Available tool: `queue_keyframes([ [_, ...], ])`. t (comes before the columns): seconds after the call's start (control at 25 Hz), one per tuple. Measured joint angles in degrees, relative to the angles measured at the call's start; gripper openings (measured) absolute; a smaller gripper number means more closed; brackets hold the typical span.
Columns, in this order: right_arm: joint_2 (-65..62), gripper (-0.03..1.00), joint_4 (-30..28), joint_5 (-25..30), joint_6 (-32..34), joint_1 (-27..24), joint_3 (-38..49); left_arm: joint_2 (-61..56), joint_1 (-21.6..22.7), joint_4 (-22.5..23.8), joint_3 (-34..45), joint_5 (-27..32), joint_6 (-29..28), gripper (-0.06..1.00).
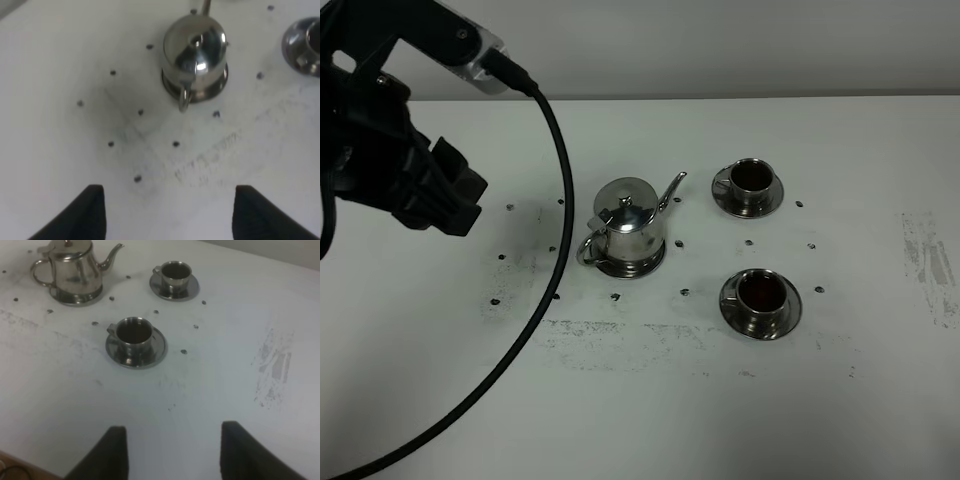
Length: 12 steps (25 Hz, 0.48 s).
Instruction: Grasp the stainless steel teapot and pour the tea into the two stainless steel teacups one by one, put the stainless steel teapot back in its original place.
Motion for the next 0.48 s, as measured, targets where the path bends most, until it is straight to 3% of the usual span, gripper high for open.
queue_keyframes([
  [0.24,0.00,0.41,0.00,0.00,0.00,0.00,0.00,-8.32,6.26,0.12,2.30,10.12,-3.93,0.52],
  [0.48,0.00,0.41,0.05,0.00,0.00,0.00,0.00,-25.77,17.31,-2.18,17.80,10.31,-4.49,0.52],
])
